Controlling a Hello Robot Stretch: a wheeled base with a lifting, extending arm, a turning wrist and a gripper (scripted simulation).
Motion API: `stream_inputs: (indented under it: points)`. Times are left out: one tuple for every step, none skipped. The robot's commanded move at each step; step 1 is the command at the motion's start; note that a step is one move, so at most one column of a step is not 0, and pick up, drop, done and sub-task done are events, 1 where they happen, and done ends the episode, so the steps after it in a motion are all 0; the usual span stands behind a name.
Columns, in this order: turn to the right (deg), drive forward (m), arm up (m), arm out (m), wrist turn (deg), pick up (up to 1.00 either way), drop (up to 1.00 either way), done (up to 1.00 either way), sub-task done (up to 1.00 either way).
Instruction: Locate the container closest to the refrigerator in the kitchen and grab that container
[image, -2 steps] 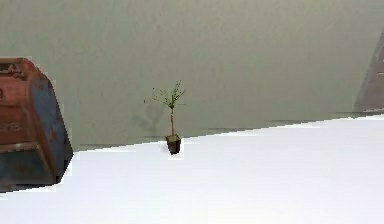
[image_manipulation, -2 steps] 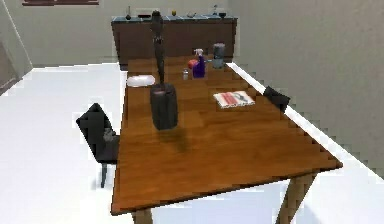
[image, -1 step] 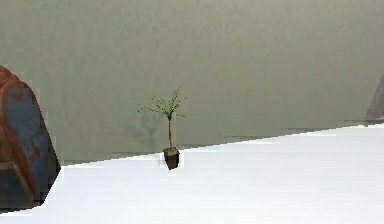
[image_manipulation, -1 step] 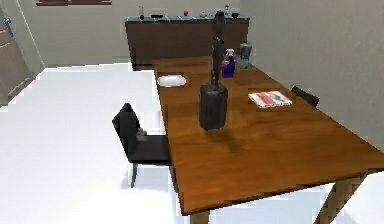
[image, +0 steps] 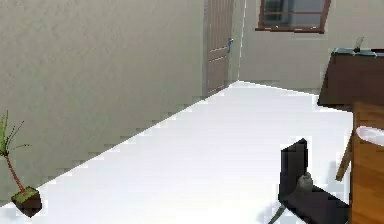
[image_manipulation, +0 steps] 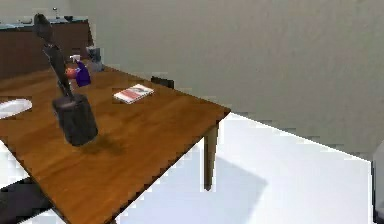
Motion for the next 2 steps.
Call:
stream_inputs:
  points:
    - [0.0, 1.00, 0.00, 0.00, 0.0, 0.00, 0.00, 0.00, 0.00]
    - [0.0, 0.15, 0.00, 0.00, 0.0, 0.00, 0.00, 0.00, 0.00]
